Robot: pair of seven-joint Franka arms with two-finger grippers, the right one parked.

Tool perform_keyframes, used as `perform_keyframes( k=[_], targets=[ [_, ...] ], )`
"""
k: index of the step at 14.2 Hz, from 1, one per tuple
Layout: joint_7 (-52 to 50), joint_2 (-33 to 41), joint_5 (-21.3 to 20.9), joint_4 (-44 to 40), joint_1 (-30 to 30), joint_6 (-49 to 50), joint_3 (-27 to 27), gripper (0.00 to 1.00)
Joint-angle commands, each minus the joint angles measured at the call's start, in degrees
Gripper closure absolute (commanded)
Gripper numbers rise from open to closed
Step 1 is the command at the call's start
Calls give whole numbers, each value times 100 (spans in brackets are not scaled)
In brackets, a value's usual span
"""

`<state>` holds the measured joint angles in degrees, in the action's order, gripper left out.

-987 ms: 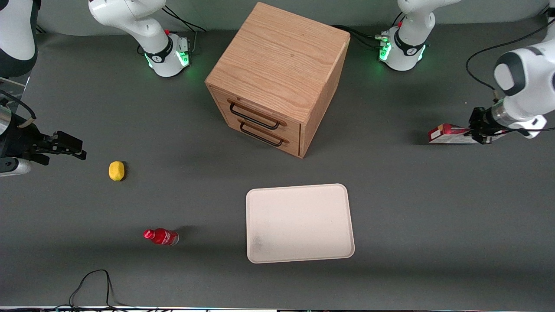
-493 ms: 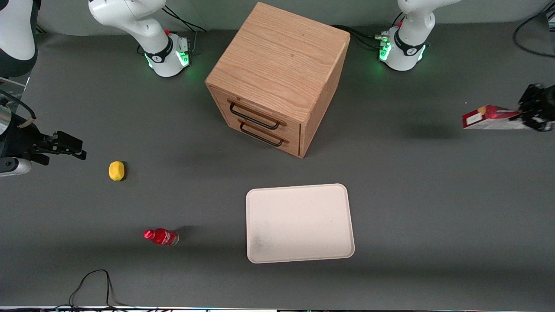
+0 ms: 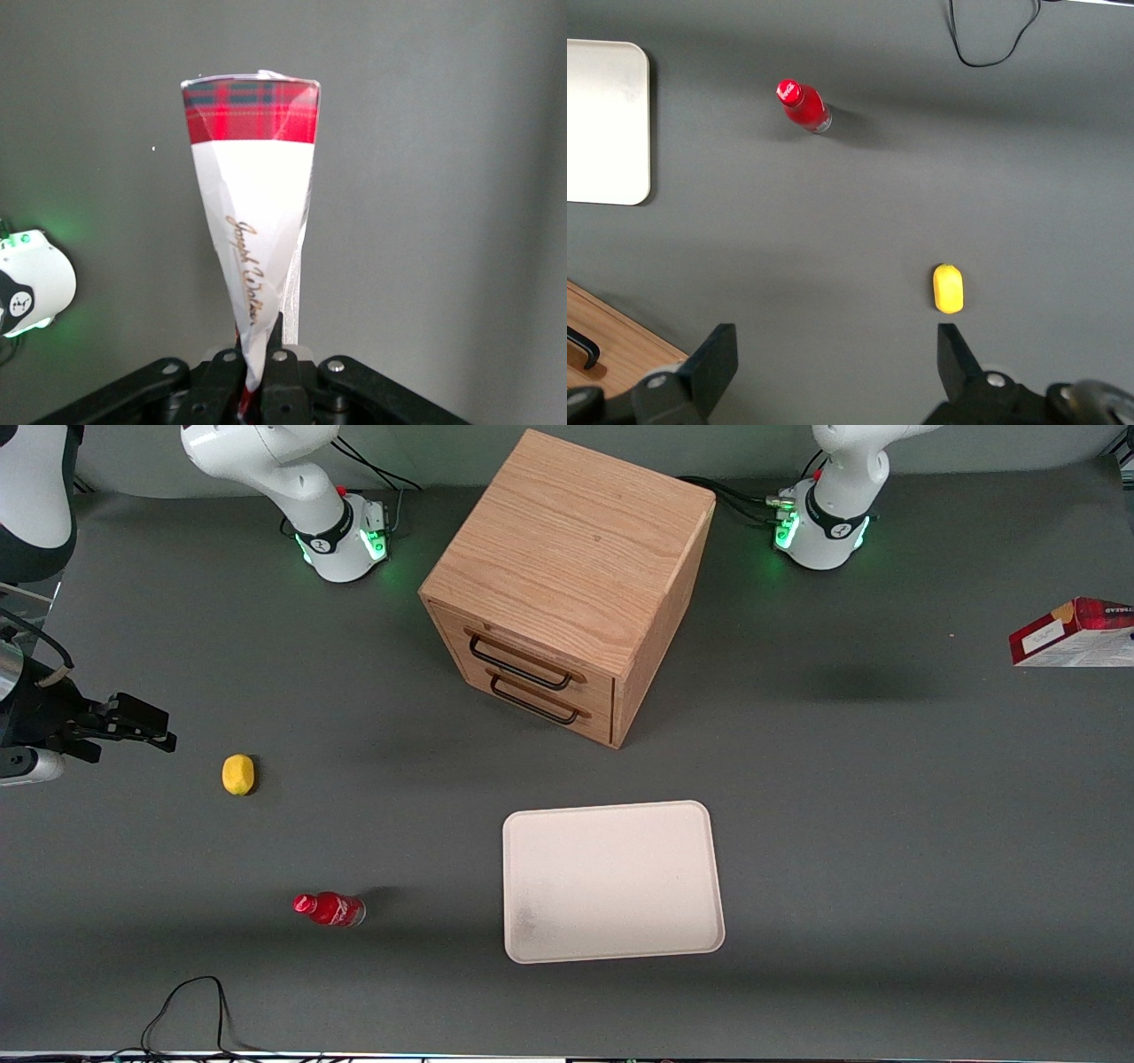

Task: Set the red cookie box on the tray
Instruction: 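Carry the hanging cookie box with the left gripper over the tray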

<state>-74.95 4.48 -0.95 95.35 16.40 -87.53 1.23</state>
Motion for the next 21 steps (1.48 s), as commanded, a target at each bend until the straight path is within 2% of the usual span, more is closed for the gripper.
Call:
perform_keyframes(
  k=[1, 4, 11, 15, 21],
  targets=[
    [366, -324, 16, -332, -224, -97, 35, 100],
    [341, -815, 25, -717, -741, -370, 36, 100],
    [-11, -2397, -1, -2501, -2121, -405, 27, 100],
    [172, -2908, -45, -2898, -2842, -748, 35, 100],
    [3069, -3277, -63, -3110, -3643, -1011, 88, 100]
  ],
)
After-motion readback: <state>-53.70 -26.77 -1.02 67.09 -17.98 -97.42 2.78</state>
